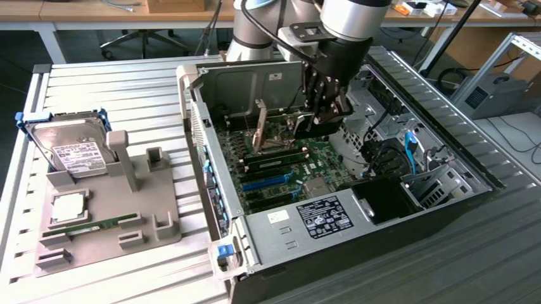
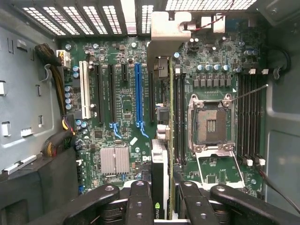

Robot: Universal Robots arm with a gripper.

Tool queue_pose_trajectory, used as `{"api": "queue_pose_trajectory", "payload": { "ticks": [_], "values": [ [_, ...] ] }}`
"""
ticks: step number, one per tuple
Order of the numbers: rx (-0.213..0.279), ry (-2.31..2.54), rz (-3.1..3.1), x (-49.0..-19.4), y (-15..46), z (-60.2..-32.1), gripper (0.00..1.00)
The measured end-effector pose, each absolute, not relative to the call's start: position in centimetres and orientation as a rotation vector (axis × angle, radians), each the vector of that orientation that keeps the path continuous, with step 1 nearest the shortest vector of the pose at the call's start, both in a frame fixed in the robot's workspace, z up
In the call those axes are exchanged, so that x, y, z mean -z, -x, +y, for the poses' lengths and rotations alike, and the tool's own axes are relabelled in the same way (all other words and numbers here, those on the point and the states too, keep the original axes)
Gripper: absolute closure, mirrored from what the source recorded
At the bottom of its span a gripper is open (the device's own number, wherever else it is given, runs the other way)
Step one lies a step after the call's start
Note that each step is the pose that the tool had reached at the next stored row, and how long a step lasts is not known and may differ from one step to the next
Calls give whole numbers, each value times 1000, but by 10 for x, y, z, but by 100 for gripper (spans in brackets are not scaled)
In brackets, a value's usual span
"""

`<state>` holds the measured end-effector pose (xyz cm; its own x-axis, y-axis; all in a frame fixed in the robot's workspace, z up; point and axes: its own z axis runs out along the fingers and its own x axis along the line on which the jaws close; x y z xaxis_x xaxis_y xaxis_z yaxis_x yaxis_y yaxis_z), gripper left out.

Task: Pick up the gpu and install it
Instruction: 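Insert the gpu into the slot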

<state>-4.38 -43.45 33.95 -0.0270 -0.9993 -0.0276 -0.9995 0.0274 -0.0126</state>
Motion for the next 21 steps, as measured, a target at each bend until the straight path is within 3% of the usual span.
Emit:
{"api": "queue_pose_trajectory", "payload": {
  "ticks": [21],
  "values": [
    [-16, 2170, 2231, -327, 55, -434, 73]
  ]
}}
